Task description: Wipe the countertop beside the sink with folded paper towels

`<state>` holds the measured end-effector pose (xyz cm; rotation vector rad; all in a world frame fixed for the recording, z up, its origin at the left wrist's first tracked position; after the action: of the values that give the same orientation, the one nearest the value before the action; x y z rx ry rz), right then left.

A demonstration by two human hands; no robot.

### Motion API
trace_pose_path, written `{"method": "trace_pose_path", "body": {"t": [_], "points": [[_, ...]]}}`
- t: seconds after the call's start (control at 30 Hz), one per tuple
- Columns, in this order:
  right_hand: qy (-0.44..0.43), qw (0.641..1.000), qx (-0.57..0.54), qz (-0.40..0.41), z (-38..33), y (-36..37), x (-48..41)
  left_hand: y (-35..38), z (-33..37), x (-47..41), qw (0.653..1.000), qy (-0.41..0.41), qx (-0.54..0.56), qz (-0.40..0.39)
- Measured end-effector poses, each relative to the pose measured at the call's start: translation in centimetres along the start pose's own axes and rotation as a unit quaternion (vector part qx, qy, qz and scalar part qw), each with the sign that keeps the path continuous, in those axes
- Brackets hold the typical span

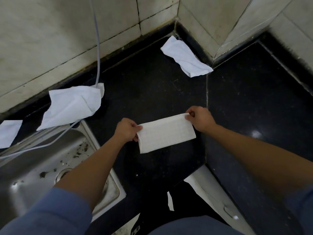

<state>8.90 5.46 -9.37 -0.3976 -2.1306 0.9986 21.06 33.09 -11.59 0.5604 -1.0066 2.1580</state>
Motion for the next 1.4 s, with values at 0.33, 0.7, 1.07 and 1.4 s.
{"method": "trace_pose_path", "body": {"t": [0.33, 0.7, 1.07, 1.4], "points": [[-0.150, 0.976, 0.125, 0.094, -2.5, -0.3, 4.0, -1.5, 3.2, 3.8, 0.944, 0.165, -0.239, 0.154], [-0.199, 0.961, 0.189, 0.028, 2.1, 2.1, 7.1, 4.3, -0.8, 7.2, 0.897, 0.291, -0.328, 0.053], [0.050, 0.989, 0.139, 0.024, 0.1, 1.7, 3.7, 4.9, 1.4, 6.2, 0.846, 0.294, -0.445, -0.015], [0.292, 0.902, -0.288, -0.132, 2.7, 3.4, 4.3, 5.0, 1.3, 6.2, 0.840, 0.275, -0.465, -0.040]]}}
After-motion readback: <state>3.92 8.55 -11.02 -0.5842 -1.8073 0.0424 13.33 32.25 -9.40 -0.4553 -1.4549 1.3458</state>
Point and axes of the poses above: each hand's wrist, its own x-axis away from the middle knuckle, its own y-axis out of the palm, z = x × y, the point moved 10 cm from there along -x, towards the middle knuckle, and after that the axes turned 8 degrees about y, right-handed, at the moved point
